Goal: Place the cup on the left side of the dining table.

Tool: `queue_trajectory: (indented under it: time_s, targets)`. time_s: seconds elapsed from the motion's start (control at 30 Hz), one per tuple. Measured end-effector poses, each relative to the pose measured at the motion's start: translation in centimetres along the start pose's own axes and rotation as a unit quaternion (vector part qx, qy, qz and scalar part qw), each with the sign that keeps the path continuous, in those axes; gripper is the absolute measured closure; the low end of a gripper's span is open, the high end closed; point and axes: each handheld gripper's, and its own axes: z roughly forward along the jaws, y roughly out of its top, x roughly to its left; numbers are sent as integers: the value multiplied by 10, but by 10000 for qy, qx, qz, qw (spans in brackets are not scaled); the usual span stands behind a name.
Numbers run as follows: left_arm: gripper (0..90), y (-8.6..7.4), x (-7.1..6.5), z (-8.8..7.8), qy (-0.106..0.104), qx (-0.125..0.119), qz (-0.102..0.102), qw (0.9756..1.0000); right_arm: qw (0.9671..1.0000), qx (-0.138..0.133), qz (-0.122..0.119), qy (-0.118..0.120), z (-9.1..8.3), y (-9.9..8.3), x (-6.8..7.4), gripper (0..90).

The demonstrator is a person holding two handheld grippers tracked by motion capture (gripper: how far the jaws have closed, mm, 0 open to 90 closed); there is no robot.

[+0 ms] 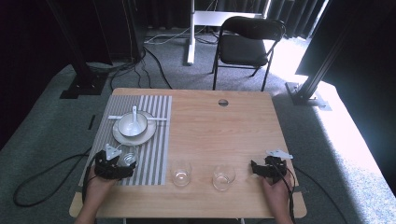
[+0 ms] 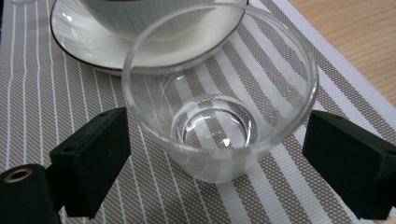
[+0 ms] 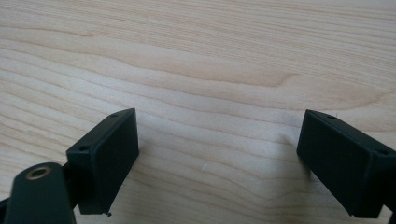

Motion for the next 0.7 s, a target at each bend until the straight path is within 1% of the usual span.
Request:
queue_trajectory:
  time_s: [0.07,0.17,0.2,0.23,0.33,0.4,0.43,0.47,0.53,0.7]
  targets:
    - [85,-3,-1,-1,-49,-36,-34,10000,10000,0,-1,0,0,0,0,122]
    - [84,-7,-2,-2,14,37,0,10000,10000,0,-1,0,0,0,0,122]
    - [84,-9,-2,-3,56,-12,-17,10000,10000,0,-1,0,0,0,0,122]
    - [84,-11,-2,-4,114,-42,-47,9999,10000,0,0,0,0,0,0,122]
    - [84,-15,-1,-7,101,-84,-175,9998,10000,0,0,1,0,0,0,122]
    - [84,-18,-1,-8,150,-77,-140,9998,10000,0,-1,0,0,0,0,122]
    - [84,-20,0,-9,160,-75,-191,9997,10000,0,-1,0,0,0,0,122]
    - [84,-22,0,-10,110,-74,-227,9997,10000,0,0,0,0,0,0,122]
    - [84,-26,1,-12,132,-83,-275,9995,10000,0,-1,0,0,0,0,122]
    - [84,-39,1,-16,289,-57,-306,9991,10000,0,-1,0,0,0,0,122]
